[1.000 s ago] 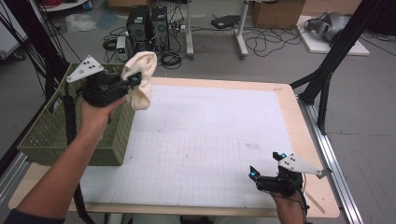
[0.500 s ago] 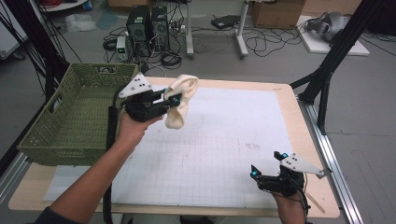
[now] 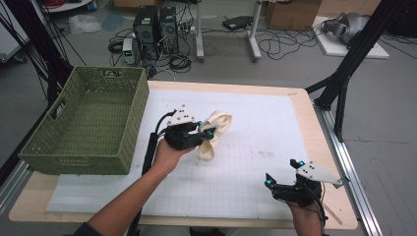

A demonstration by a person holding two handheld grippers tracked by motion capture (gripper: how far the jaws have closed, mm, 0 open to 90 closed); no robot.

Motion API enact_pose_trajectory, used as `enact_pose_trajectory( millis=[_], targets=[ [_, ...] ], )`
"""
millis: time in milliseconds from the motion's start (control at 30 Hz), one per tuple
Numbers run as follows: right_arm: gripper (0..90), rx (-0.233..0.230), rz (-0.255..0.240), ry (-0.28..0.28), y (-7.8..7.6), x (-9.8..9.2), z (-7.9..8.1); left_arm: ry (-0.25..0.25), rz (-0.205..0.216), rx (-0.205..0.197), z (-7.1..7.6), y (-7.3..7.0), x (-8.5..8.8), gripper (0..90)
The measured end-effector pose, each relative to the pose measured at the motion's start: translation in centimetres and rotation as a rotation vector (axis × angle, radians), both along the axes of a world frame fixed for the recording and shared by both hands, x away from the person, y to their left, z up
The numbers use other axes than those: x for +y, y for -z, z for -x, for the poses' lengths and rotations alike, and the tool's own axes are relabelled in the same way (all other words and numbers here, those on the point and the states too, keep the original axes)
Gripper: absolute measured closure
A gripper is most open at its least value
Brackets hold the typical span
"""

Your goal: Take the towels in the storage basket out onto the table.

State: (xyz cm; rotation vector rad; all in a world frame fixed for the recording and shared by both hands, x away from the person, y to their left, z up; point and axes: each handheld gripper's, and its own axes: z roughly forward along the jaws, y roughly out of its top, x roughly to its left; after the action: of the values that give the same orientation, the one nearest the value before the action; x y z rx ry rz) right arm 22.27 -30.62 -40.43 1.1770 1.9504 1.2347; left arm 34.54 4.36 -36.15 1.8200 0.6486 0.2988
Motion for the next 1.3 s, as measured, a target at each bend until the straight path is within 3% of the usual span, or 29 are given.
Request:
enact_pose_trajectory(
  millis=[167,300,333,400,433,500,567,633,700,767,867,967,1067,1167,1300],
  targets=[
    [4.5,0.005,0.007,-0.006,0.0,-0.1,0.0,0.028,-0.002,0.083,-0.1,2.6,-1.8,69.3],
    [4.5,0.011,0.007,-0.006,0.2,0.0,0.0,0.022,-0.036,0.131,-0.5,4.5,-2.7,66.5],
    [4.5,0.009,0.009,-0.008,0.2,-0.1,-0.1,0.022,-0.036,0.131,-0.5,4.5,-2.7,63.1],
    [4.6,0.007,0.011,-0.008,0.2,-0.1,0.0,-0.015,-0.109,0.159,-1.1,5.7,-2.7,47.2],
    [4.5,0.008,0.012,-0.009,0.2,-0.1,0.0,-0.025,-0.131,0.154,-1.2,5.8,-2.6,38.0],
    [4.5,0.007,0.017,-0.008,0.2,-0.1,0.0,-0.033,-0.145,0.130,-1.2,5.5,-2.1,29.5],
    [4.5,0.006,0.037,-0.005,0.3,-0.2,0.0,-0.043,-0.108,0.108,-1.0,4.8,-1.2,25.4],
    [4.6,0.003,0.067,-0.010,0.4,0.0,-0.1,-0.066,-0.091,0.077,-0.7,4.2,0.0,25.1],
    [4.6,-0.003,0.095,-0.018,0.4,0.1,-0.1,-0.078,-0.073,0.072,-0.5,3.9,1.5,23.5],
    [4.5,-0.004,0.095,-0.026,0.4,0.2,-0.1,-0.086,-0.043,0.058,0.0,3.9,2.9,23.1],
    [4.6,0.000,0.093,-0.035,0.5,0.3,-0.2,-0.090,-0.038,0.037,0.7,4.1,4.2,20.2],
    [4.6,0.015,0.075,-0.037,0.5,0.4,-0.5,-0.079,0.003,0.009,2.0,4.9,6.2,19.5],
    [4.5,0.012,0.067,-0.041,0.4,0.7,-0.6,-0.087,0.023,-0.014,2.4,5.2,7.0,19.2],
    [3.7,0.017,0.048,-0.053,0.3,1.1,-0.9,-0.112,0.052,-0.011,2.7,5.6,7.7,19.1],
    [3.8,0.039,0.041,-0.071,0.3,1.4,-1.5,-0.107,0.053,-0.028,3.0,5.7,7.7,19.1]
  ],
)
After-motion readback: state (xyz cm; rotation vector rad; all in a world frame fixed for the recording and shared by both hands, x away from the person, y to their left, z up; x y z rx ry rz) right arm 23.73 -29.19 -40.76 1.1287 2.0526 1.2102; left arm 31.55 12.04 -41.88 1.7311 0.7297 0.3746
